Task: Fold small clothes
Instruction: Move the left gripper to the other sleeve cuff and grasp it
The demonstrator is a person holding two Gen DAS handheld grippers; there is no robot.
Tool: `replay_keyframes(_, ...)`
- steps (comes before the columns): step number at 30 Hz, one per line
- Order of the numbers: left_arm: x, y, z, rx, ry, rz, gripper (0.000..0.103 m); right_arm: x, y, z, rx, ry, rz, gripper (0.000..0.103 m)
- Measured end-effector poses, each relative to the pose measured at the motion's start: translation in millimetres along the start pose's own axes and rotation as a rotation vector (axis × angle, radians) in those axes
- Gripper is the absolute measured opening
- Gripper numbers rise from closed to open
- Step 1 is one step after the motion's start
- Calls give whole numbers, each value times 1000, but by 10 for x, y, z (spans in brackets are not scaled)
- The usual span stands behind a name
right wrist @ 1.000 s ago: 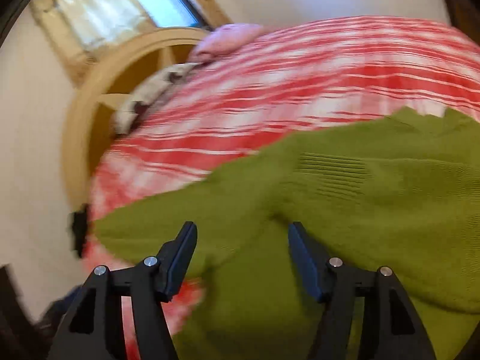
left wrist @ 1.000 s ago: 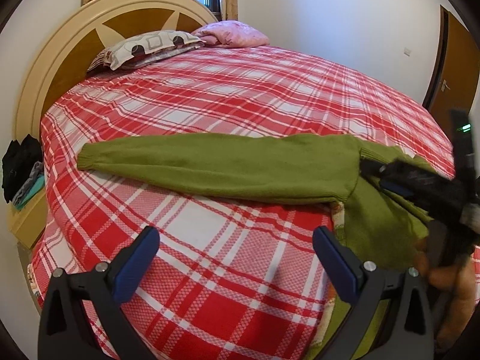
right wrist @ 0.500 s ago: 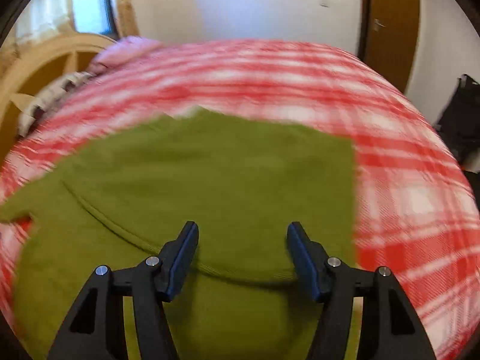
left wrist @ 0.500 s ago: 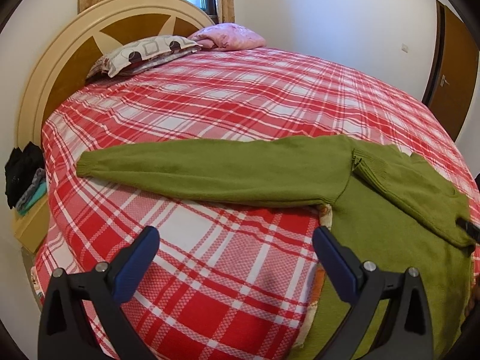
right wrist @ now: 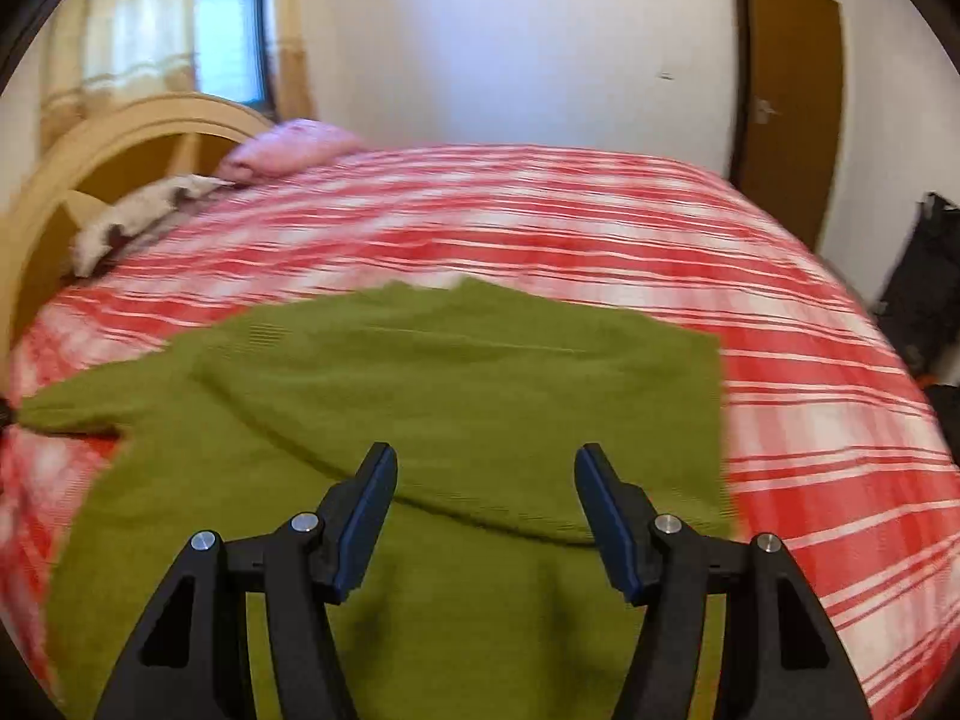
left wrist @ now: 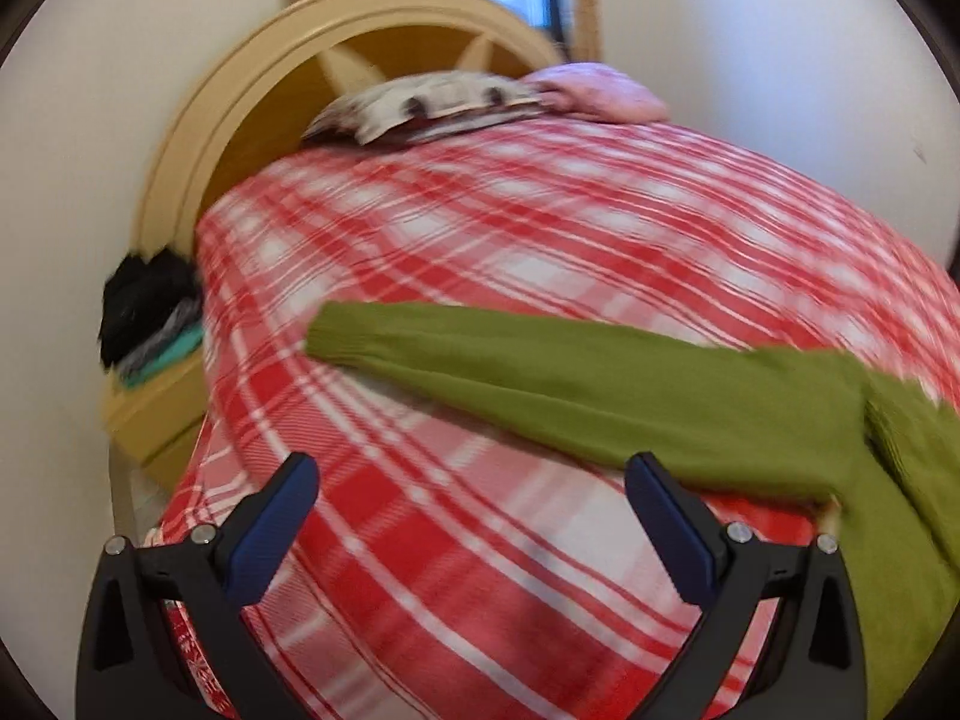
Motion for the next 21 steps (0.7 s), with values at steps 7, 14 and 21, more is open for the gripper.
replay_keyframes(7,-197,478,551,0,57,-253,85,36,660,-208,-152,16,-21,63)
replay_keyframes(14,21,380,1018,118,247,-503,65,68,881,-361,-205,32,-1,63)
replay_keyframes(21,-23,357,1150,79,227,-514,28,126,803,-351,-192,66,70,63)
Point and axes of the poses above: each gripper's, at about its wrist camera, not at the fingertips, and z roughly the way its jaws point, y to its left, x to its underside, the point moved 7 cm from there along z, roughly the way its jaws point, and after that the axes turned 13 degrees about -y, right-handed, at the moved point
